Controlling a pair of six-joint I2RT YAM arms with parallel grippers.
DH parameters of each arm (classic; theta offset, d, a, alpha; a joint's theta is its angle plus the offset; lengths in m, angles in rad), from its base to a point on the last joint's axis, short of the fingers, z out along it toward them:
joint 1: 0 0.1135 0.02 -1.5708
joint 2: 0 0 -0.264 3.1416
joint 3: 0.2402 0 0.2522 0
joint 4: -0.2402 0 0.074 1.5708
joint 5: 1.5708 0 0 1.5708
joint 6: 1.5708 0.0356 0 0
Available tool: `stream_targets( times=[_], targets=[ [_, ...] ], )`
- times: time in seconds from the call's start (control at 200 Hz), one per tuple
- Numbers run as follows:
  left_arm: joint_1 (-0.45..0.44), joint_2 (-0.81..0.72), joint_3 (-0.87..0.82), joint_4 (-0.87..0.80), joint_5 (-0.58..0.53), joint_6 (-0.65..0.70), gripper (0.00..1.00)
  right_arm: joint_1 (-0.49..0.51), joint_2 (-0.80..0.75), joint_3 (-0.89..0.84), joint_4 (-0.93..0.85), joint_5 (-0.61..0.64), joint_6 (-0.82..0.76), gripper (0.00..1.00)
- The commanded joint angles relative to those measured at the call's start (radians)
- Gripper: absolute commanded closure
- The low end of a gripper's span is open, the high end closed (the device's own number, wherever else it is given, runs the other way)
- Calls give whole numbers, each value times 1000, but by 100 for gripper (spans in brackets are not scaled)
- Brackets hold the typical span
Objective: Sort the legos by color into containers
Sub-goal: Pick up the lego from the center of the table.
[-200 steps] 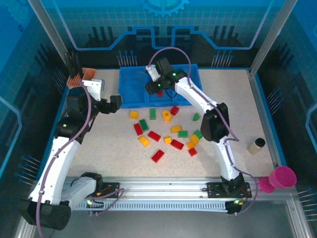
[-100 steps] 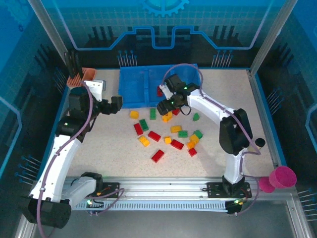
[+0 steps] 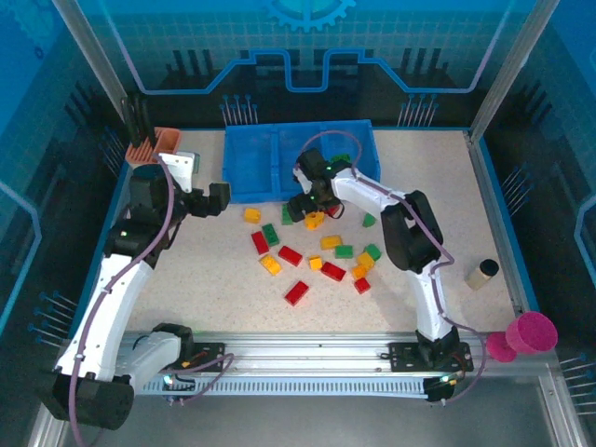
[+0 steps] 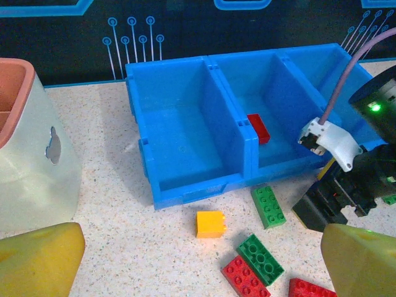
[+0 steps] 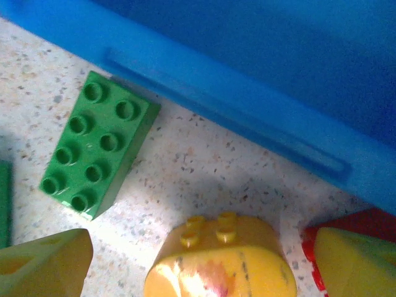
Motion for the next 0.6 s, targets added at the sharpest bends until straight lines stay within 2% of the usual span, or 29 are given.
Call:
stream_targets(
  times=[0.0, 0.185, 0.365, 0.595],
  targets=[
    [-3, -14, -8, -15, -8, 5, 1, 21, 42, 27, -33, 28, -8, 6],
    [-3, -15, -16, -11, -12, 5, 1, 23, 52, 1, -54, 79, -42, 8],
    [-3, -12, -18, -2, -13, 5, 1, 41, 16, -67, -50, 119, -75, 16],
    [-3, -9, -19, -2, -16, 8, 1, 69, 3, -105, -47, 148, -105, 18]
  ],
)
